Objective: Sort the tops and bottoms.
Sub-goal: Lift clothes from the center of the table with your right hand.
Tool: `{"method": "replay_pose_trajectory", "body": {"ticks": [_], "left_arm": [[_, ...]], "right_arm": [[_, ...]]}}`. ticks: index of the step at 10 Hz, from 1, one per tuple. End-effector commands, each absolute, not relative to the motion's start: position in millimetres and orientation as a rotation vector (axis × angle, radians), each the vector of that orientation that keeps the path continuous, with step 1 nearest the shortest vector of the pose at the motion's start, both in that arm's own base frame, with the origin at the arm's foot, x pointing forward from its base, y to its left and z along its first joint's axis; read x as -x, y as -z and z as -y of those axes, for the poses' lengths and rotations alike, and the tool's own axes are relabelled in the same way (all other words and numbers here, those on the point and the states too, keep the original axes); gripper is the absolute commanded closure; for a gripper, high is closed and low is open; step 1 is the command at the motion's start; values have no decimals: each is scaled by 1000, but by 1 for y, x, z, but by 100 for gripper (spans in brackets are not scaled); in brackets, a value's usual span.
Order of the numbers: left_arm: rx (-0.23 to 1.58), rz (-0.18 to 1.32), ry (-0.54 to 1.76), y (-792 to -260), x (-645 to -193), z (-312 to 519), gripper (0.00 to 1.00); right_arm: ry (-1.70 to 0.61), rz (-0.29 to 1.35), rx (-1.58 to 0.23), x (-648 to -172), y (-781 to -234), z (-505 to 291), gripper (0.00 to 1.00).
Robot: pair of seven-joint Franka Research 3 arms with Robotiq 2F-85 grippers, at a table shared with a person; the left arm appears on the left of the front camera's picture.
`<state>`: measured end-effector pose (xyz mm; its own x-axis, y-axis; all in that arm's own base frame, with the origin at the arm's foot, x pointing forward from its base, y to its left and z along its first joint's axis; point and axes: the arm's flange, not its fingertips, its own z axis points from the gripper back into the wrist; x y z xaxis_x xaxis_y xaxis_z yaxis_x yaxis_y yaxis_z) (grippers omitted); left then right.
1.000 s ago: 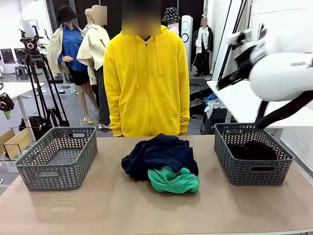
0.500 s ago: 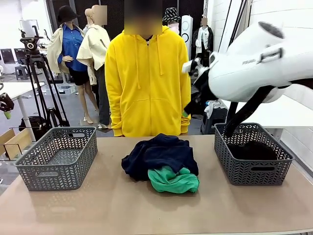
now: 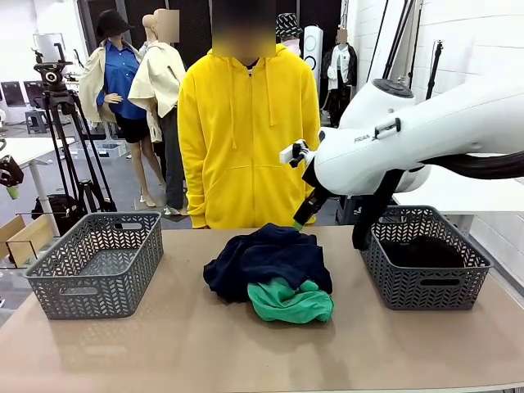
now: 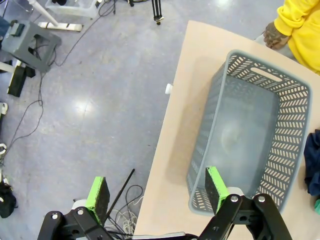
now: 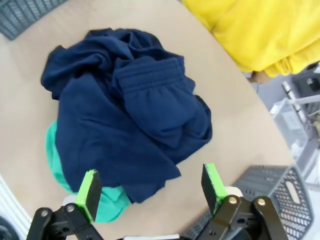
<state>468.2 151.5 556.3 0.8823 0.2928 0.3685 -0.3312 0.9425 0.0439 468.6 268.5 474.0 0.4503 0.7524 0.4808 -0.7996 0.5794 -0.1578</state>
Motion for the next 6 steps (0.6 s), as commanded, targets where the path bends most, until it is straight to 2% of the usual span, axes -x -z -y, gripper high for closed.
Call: {"method": "replay_pose_trajectory", "body": {"ticks": [1, 6], "left_arm": [[-120, 365, -326, -558, -466, -153, 0], [-120, 365, -326, -558, -466, -153, 0]], "right_arm": [[-993, 537, -55, -478, -469, -286, 0], [-971, 501, 37, -500, -446, -314, 0]]}}
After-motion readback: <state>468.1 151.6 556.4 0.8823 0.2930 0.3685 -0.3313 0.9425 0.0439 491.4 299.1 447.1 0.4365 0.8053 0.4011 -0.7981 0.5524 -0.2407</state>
